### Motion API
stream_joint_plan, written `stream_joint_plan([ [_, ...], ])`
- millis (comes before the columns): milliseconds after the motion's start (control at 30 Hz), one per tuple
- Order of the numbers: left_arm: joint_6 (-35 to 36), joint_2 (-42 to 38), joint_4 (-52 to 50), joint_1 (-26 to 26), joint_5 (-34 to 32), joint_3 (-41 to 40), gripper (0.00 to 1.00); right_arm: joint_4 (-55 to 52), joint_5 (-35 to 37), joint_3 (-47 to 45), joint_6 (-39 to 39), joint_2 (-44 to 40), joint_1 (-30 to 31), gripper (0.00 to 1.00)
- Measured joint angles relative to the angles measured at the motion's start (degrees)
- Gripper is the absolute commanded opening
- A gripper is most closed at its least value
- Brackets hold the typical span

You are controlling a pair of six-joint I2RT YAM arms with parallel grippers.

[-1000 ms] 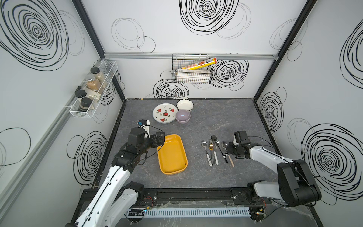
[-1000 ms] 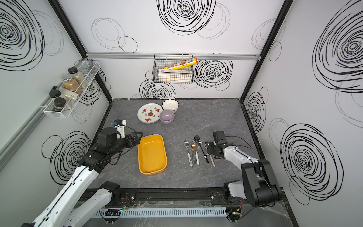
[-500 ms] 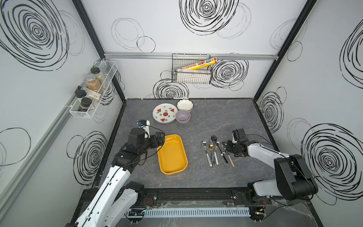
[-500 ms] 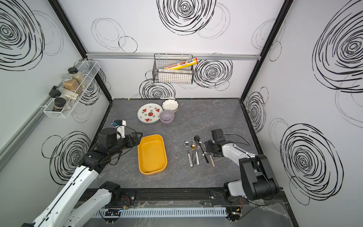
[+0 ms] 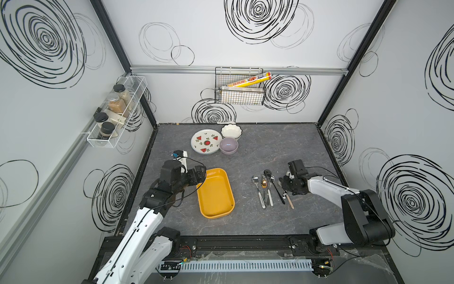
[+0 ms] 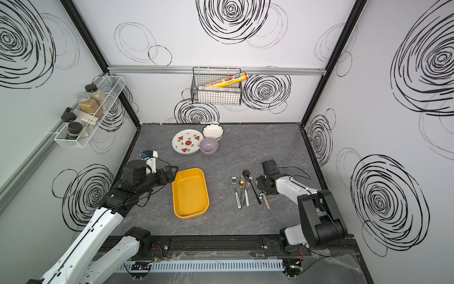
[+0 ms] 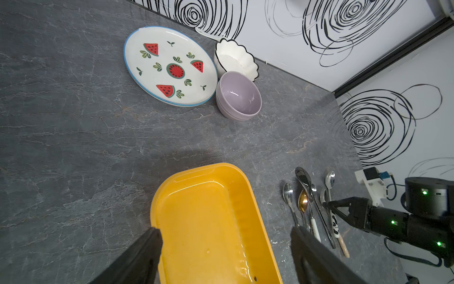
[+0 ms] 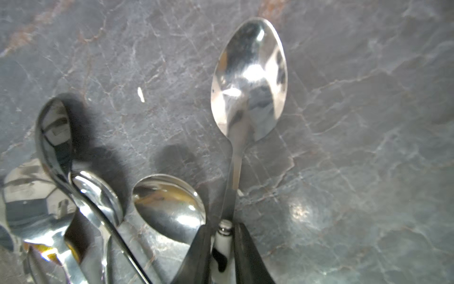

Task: Put the spoon into the storage box
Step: Pick up the spoon from the center of the board.

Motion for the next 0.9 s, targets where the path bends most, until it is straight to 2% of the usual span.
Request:
stream_joint_plan([
  [233, 0.0, 0.0, 0.0, 0.0, 0.02, 0.0, 0.88, -1.49, 1.14, 0.85, -0.04, 0.63, 0.0, 0.23],
  [433, 0.0, -0.02, 0.0, 0.0, 0.02, 0.0, 0.88, -1.68, 0.96, 0.85, 0.0, 0.44, 0.0, 0.09],
  [633, 0.0, -0.02, 0.0, -0.13, 0.0, 0.0, 0.88, -4.0, -0.17, 1.36, 0.07, -1.57, 0.0, 0.06],
  [900, -0.02, -0.22, -0.02, -0.5, -0.5, 0.0, 0.88, -6.58, -1.25, 6.67, 0.24, -6.34, 0.0, 0.02],
])
